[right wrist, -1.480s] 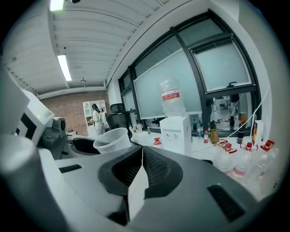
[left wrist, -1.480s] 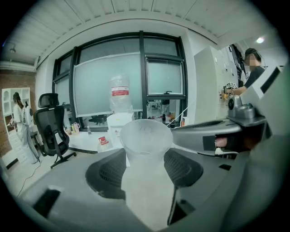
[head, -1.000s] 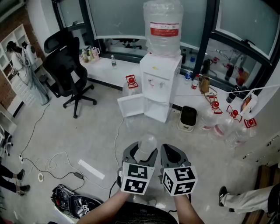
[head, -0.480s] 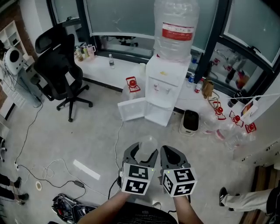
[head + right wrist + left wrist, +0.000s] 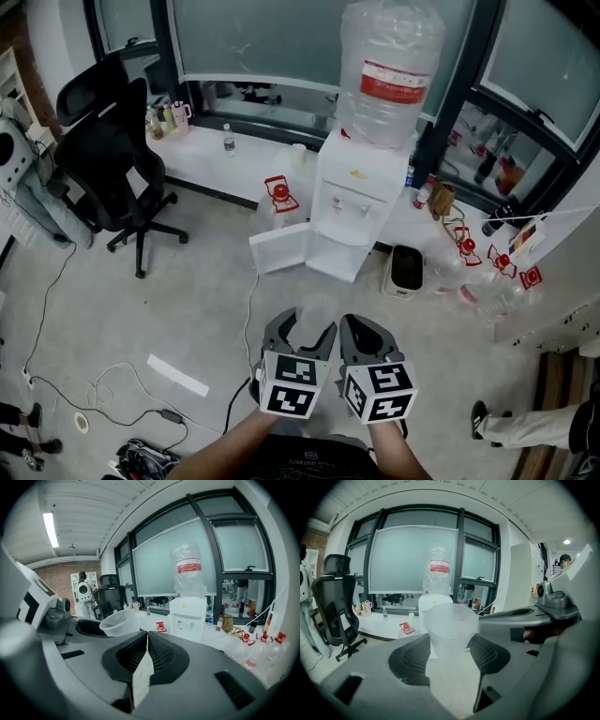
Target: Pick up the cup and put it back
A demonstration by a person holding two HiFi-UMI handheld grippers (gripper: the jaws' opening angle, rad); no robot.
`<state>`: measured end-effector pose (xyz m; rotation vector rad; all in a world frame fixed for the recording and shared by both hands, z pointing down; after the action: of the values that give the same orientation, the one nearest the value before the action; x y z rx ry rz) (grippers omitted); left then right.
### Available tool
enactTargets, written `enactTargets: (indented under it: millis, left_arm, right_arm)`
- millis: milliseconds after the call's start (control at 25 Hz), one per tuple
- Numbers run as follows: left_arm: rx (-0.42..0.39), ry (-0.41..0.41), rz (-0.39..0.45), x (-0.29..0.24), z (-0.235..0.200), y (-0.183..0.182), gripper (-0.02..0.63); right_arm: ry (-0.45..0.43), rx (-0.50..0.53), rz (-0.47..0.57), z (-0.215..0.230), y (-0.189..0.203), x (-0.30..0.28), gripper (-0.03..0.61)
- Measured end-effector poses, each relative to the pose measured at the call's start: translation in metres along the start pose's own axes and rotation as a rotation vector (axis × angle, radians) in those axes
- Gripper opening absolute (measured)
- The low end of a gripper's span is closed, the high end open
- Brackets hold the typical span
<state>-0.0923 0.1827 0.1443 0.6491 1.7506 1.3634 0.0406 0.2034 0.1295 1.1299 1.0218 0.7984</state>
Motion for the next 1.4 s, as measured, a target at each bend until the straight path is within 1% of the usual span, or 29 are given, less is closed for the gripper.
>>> enactTargets:
  millis: [160,320,720,920,1160,1400]
  left_arm:
    - [0.000,0.017,0.005,-0.003,-0.019,-0.002,0.264]
    - [0.005,0.014,0.006,-0.007,-0.033,0.000,0.264]
    - [-0.004,0.023,-0.004,-0.040,-0.044,-0.005,0.264]
    - [-0.011,0.009,-0.012,-0.079,-0.053,-0.008,0.264]
    - [-0.009,0.001,-0.033,-0.141,-0.058,-0.019,0.264]
    - [0.035,-0.018,-0.090,-0.208,-0.067,-0.013,0.264]
  right_arm:
    - [0.018,0.001,0.001,-0.008,-0.003,-0.017,0.021]
    - [0.023,0.003,-0.003,-0.010,-0.003,-0.028,0.021]
    - [0.025,-0.002,-0.007,0.013,-0.006,-0.059,0.021]
    - [0.008,-0.010,-0.010,0.040,-0.006,-0.091,0.021]
    - [-0.016,-0.014,-0.033,0.088,-0.014,-0.136,0.021]
    - [-0.044,-0.017,-0.079,0.135,-0.017,-0.190,0.021]
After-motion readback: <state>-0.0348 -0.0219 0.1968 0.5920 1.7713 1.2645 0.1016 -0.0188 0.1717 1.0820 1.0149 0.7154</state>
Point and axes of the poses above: the fingertips, and each gripper's own axes: x backward along the fingers, z to its right, y out of its underside, the point moved 10 cm from there along x, backward along the fingers, and after that the axes turned 10 degrees about z, right-handed, at the moved point
